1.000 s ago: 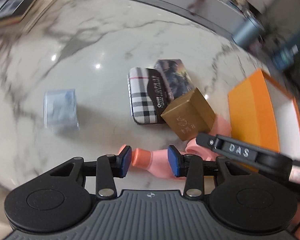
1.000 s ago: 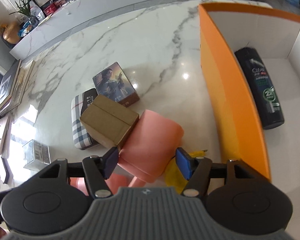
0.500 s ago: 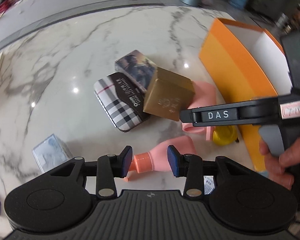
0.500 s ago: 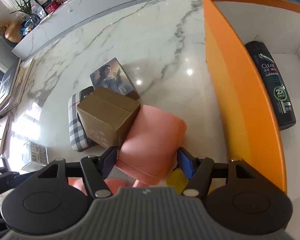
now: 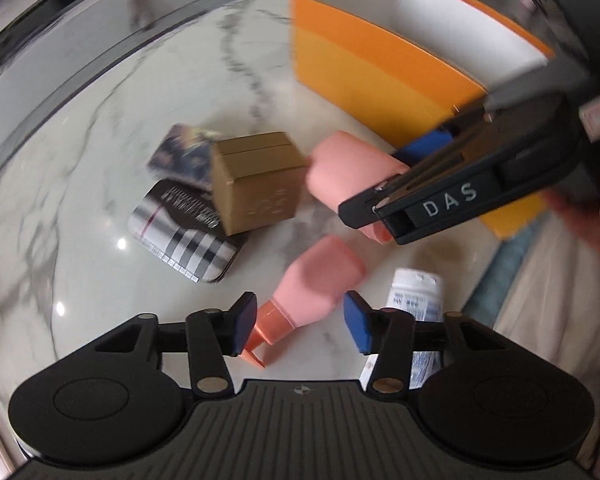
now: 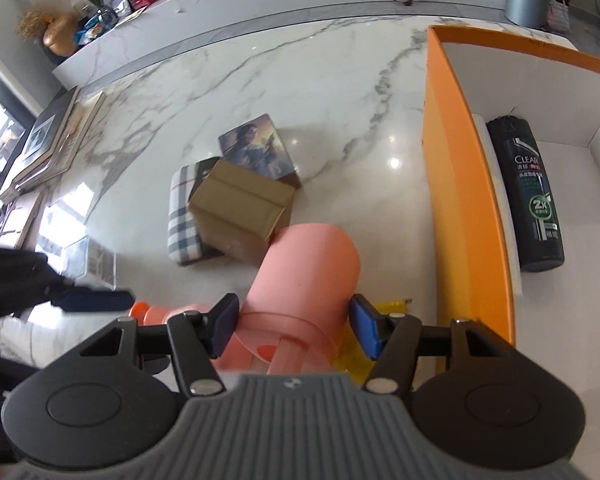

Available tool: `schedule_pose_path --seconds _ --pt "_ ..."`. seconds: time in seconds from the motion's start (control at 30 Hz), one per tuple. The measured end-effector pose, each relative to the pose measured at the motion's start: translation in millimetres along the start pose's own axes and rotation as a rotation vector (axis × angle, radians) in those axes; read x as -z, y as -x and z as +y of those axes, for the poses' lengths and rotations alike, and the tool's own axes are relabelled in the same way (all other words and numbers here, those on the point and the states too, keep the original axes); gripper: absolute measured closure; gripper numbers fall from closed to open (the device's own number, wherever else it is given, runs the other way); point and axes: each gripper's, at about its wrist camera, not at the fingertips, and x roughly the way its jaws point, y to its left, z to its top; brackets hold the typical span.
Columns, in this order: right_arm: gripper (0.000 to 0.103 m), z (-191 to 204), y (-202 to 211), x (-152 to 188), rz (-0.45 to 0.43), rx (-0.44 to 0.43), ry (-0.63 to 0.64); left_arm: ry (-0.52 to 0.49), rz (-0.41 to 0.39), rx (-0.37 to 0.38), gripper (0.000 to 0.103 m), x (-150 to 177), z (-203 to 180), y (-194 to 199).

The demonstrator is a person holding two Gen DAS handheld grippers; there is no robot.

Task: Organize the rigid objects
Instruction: 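Grasp the pink pump bottle with the left gripper while the right grasps the pink cup, then lift the pink bottle and pink cup and carry them over the orange box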

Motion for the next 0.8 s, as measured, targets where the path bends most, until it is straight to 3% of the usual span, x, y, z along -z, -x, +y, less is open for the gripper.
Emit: schedule_pose_path --seconds 0.27,0.37,0.63,0.8 --pt "0.041 2 6 10 0.043 -0.035 0.046 -0.257 0.032 0.025 0.041 -8 -12 -24" --pt "0.041 0 5 12 0.059 -0.046 0.040 -0.311 0.053 0.046 0.041 -9 -12 -33" --pt "0.042 -2 -3 9 0.093 -0.054 0.010 -0.278 0.076 0.097 0.046 -11 -11 -48" --pt "0.041 -7 -11 2 0.105 -0.076 -0.044 -0.154 0.087 0.106 0.046 -12 -6 -52"
